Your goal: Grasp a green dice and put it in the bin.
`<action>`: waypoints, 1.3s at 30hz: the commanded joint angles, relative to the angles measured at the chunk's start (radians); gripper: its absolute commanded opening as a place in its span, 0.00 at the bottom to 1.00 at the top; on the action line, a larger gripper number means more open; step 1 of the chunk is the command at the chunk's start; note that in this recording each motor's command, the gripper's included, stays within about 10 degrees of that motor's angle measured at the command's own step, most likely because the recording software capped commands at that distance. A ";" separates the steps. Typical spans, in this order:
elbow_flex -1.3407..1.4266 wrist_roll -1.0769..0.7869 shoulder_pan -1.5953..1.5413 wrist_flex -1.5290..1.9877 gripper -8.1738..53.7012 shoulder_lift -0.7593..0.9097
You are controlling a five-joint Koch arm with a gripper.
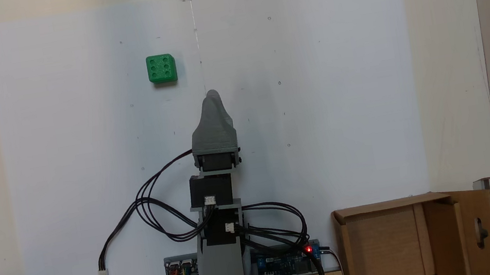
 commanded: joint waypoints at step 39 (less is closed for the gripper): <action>-0.446 0.031 0.008 0.791 0.83 0.104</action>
